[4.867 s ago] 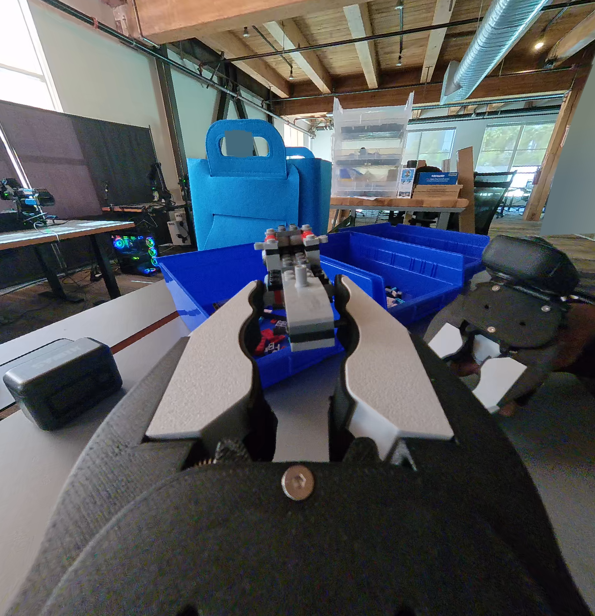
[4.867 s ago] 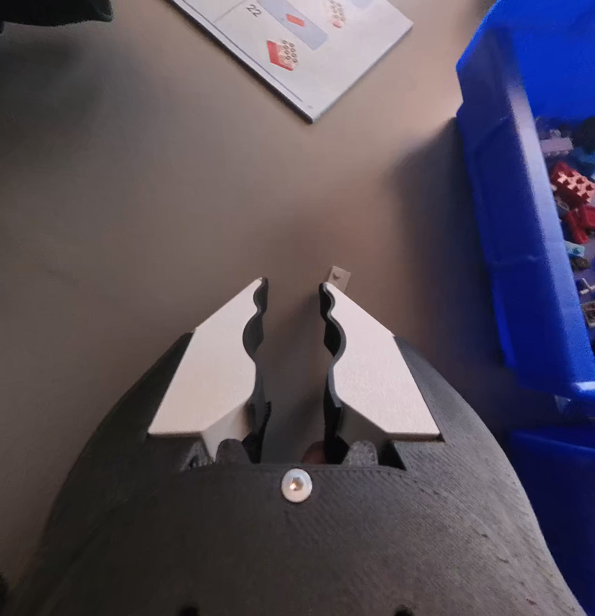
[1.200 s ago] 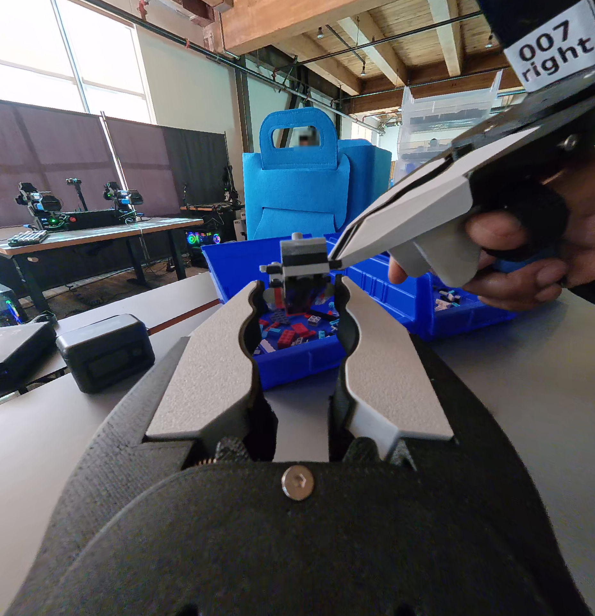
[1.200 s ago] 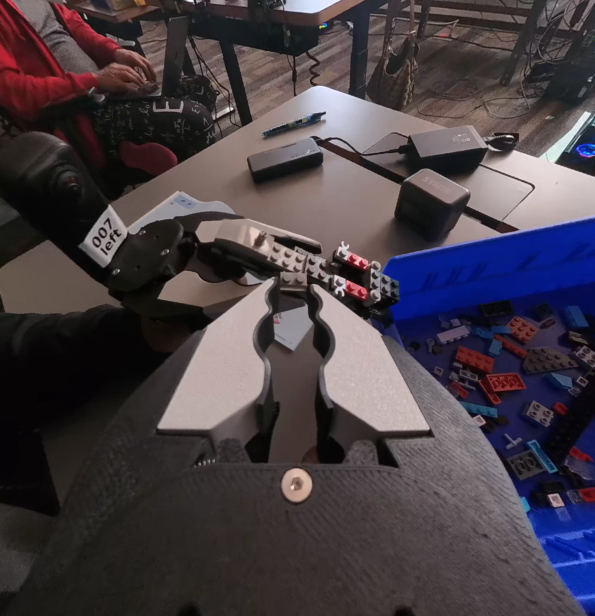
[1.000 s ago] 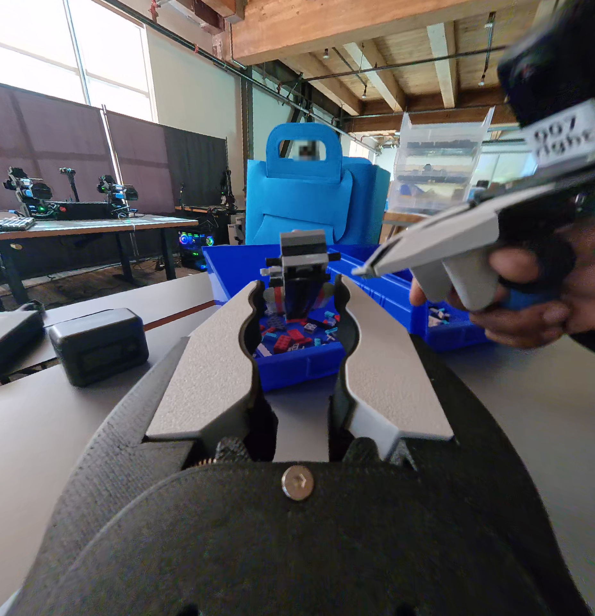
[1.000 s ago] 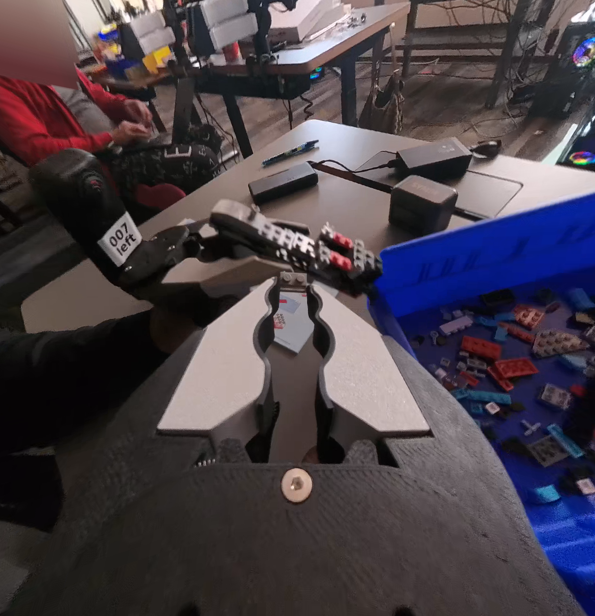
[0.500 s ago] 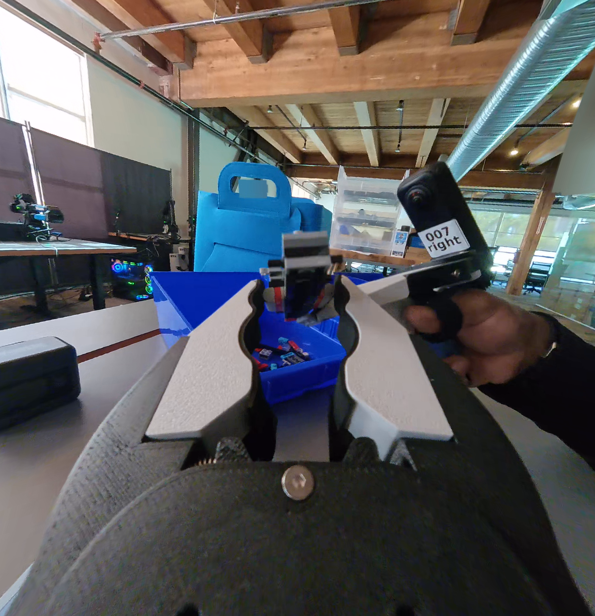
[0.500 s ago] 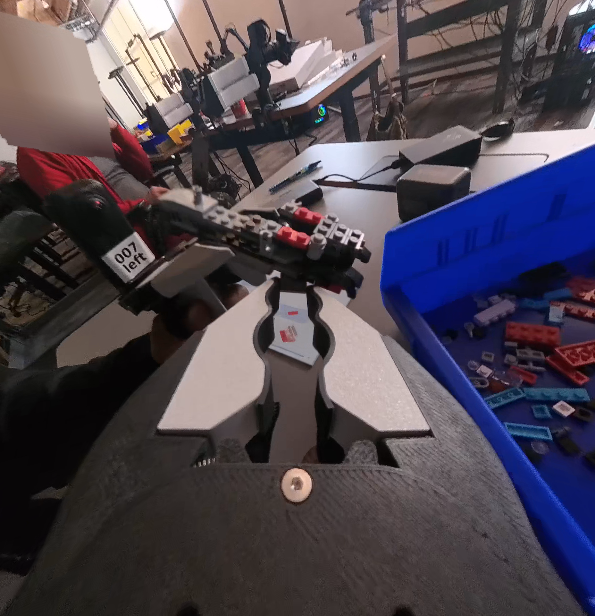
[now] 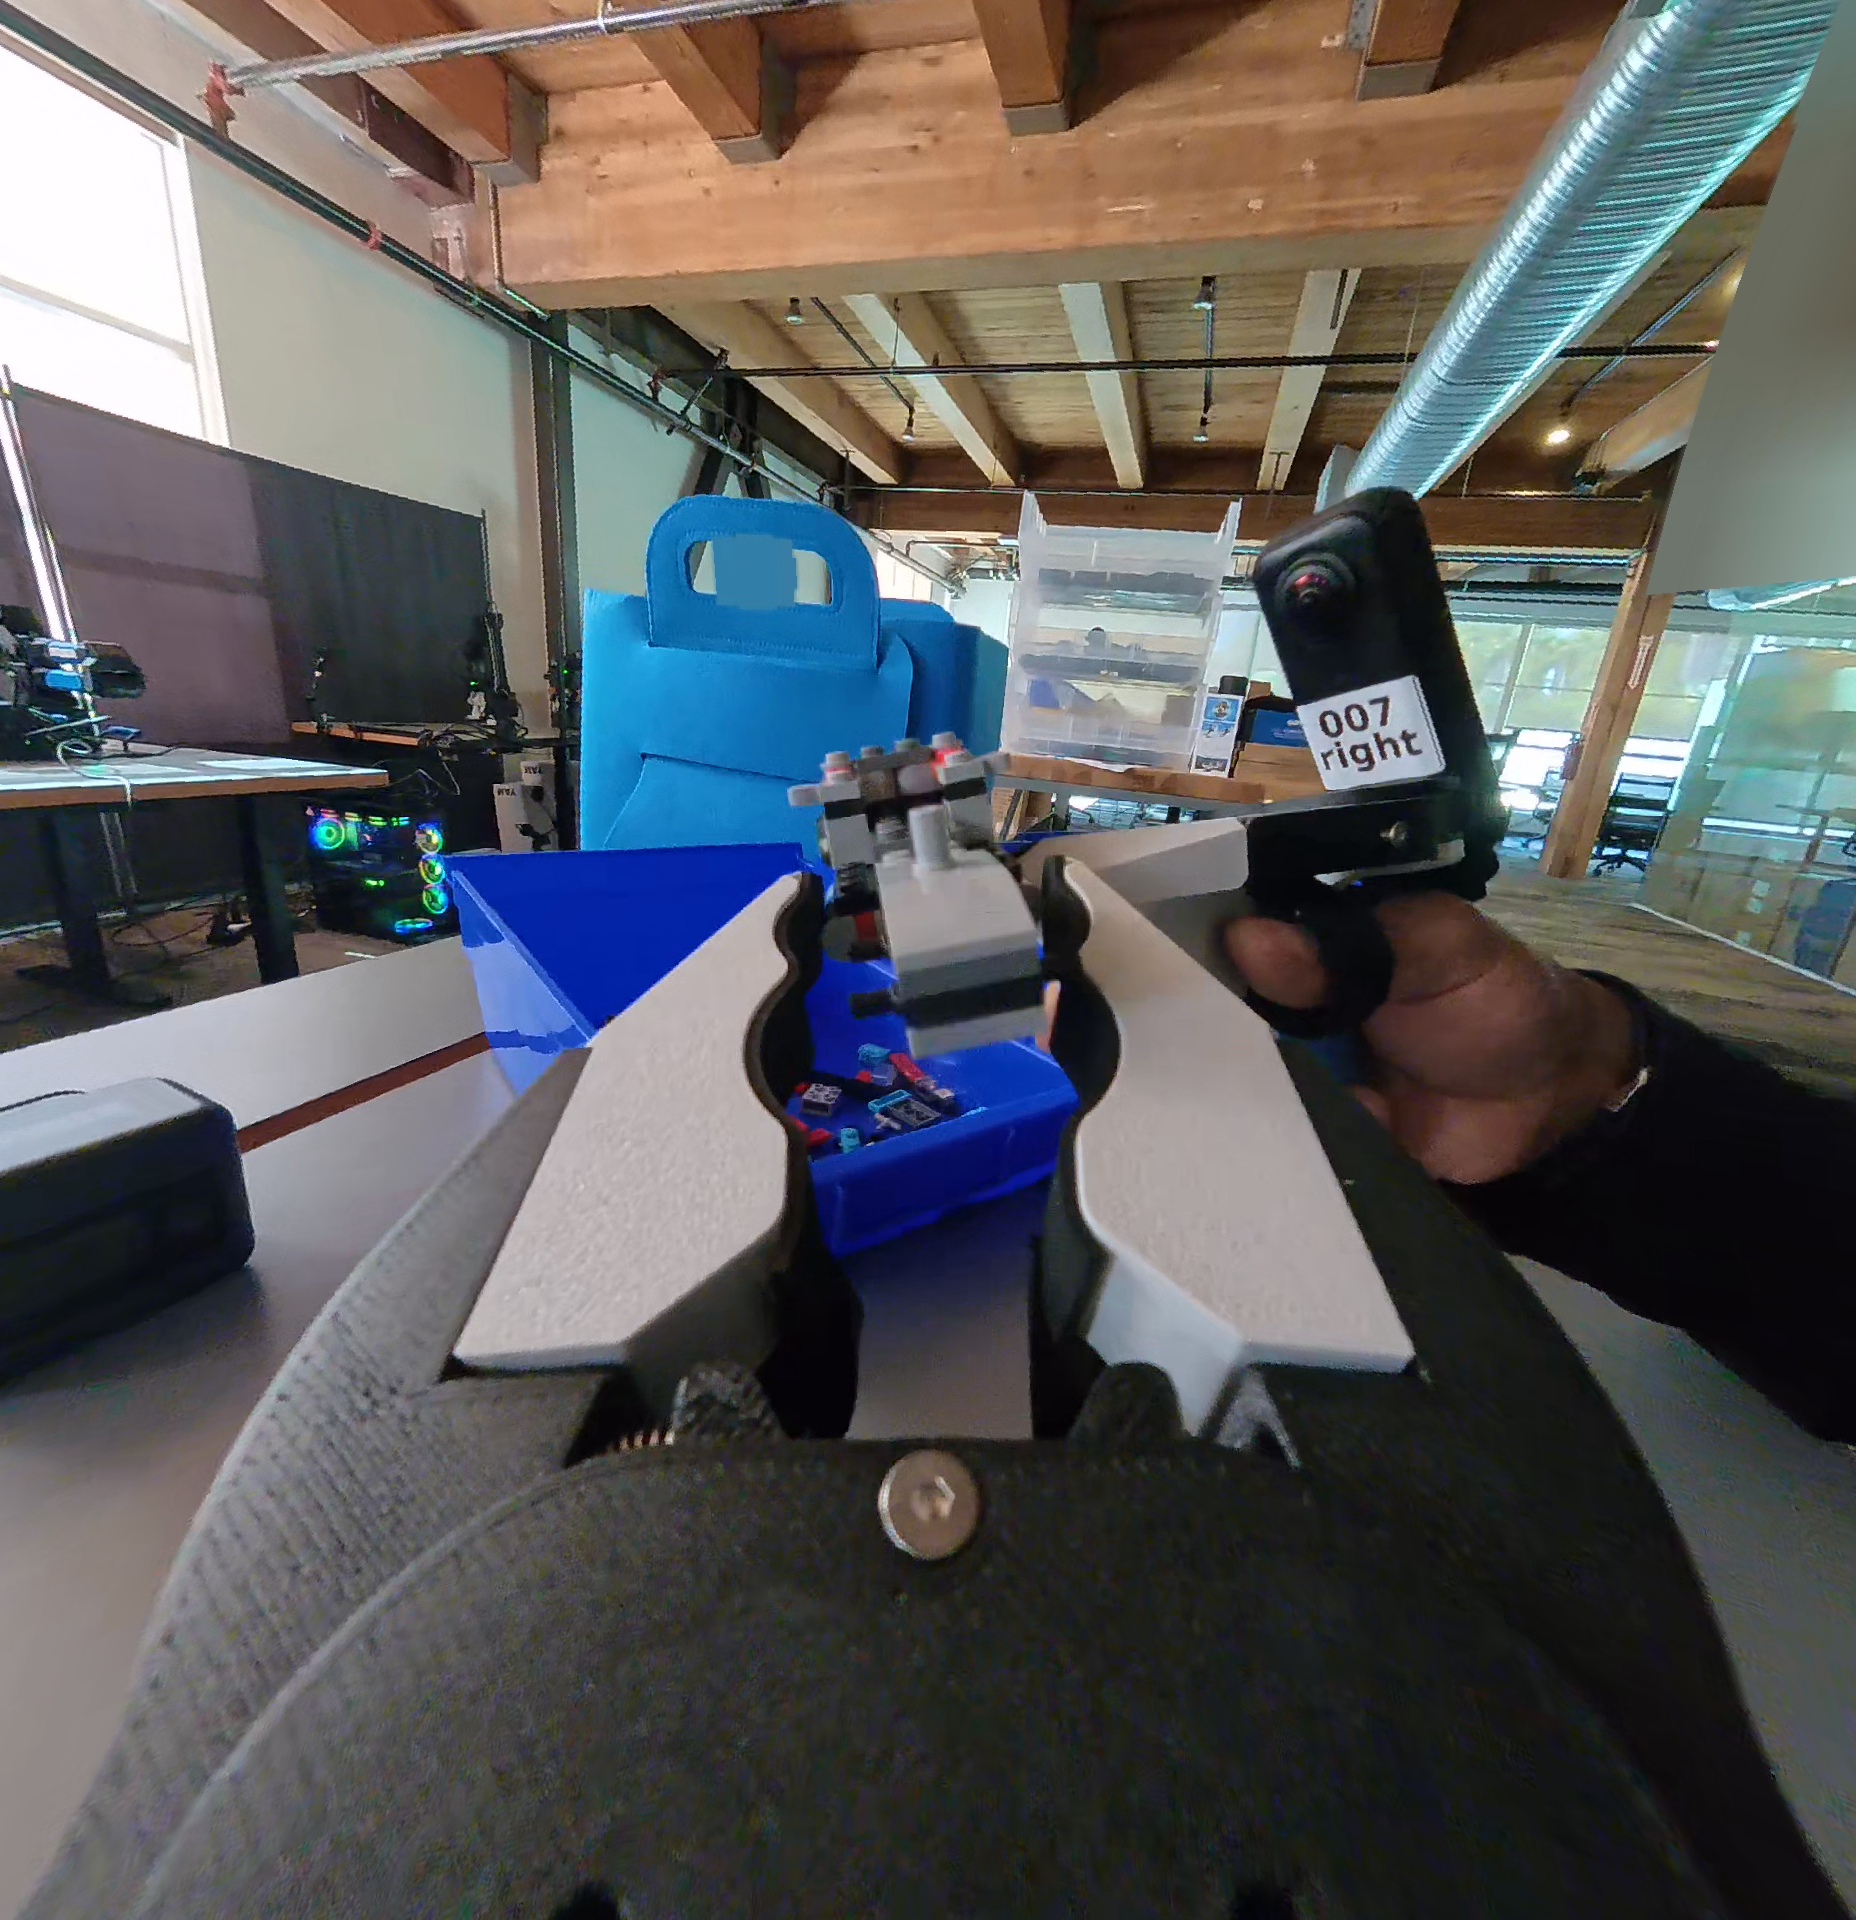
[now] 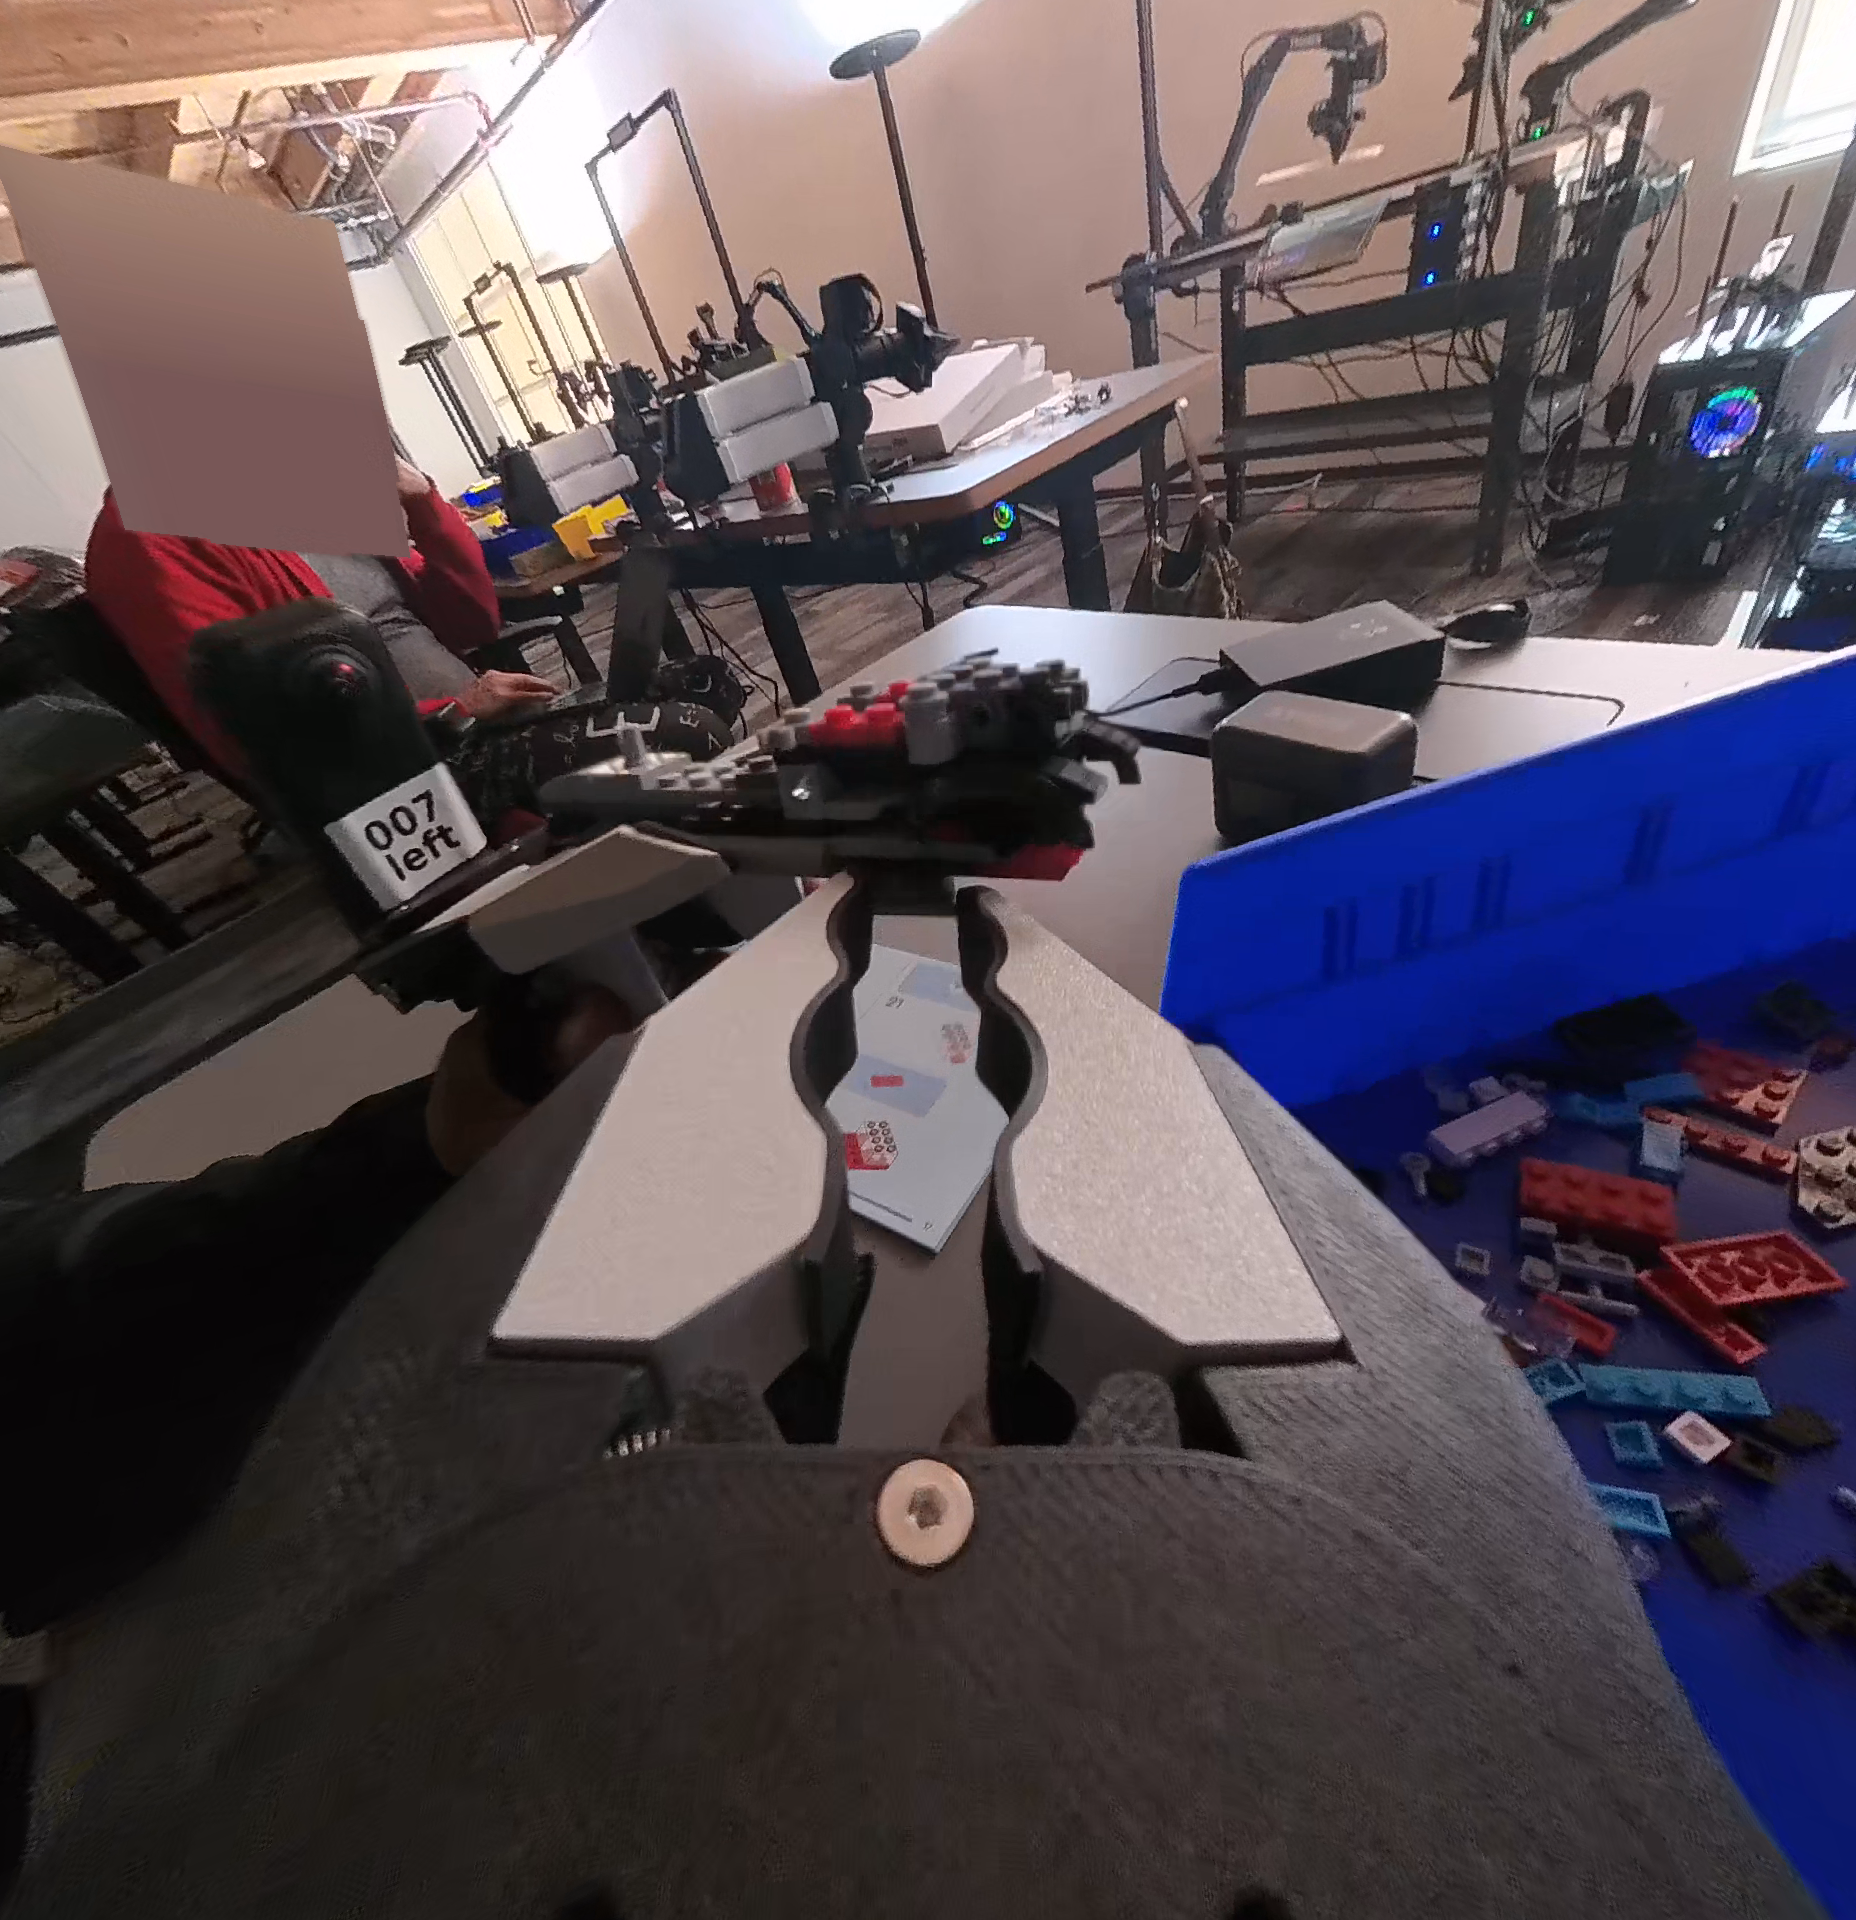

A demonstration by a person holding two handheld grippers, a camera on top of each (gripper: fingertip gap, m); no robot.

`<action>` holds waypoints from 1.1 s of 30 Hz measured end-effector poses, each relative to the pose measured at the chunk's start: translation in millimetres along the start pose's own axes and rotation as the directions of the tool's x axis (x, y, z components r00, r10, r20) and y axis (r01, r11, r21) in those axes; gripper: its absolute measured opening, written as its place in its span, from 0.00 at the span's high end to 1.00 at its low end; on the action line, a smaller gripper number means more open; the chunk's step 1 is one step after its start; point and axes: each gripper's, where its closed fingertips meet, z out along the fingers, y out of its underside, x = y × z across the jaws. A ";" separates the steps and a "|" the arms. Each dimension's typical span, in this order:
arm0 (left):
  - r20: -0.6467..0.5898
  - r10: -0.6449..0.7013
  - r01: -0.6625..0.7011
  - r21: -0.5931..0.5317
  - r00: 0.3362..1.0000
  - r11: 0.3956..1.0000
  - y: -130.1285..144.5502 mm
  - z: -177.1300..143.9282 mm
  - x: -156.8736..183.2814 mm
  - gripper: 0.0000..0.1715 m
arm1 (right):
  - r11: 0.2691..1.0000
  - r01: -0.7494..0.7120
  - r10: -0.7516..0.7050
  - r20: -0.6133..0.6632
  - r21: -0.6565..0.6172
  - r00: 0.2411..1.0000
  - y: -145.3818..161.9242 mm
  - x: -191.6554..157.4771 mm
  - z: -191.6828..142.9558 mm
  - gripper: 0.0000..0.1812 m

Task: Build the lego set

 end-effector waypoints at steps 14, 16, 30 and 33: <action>0.014 0.009 -0.009 -0.019 1.000 1.000 -1.4 2.2 1.3 0.76 | 0.997 0.008 -0.009 0.022 0.081 1.000 -9.0 -1.8 0.6 0.91; 0.014 0.008 -0.008 -0.021 1.000 1.000 -1.1 2.0 1.1 0.79 | 0.997 0.007 -0.009 0.022 0.083 1.000 -9.2 -1.8 0.9 0.91; 0.040 0.082 -0.082 -0.004 0.996 0.997 -8.9 0.2 3.3 0.81 | 0.990 -0.054 0.041 0.099 0.130 0.994 -11.0 -6.7 1.9 0.91; 0.039 0.084 -0.084 0.002 0.996 0.996 -10.4 -0.4 3.3 0.81 | 0.989 -0.056 0.041 0.110 0.134 0.993 -11.1 -7.4 3.2 0.91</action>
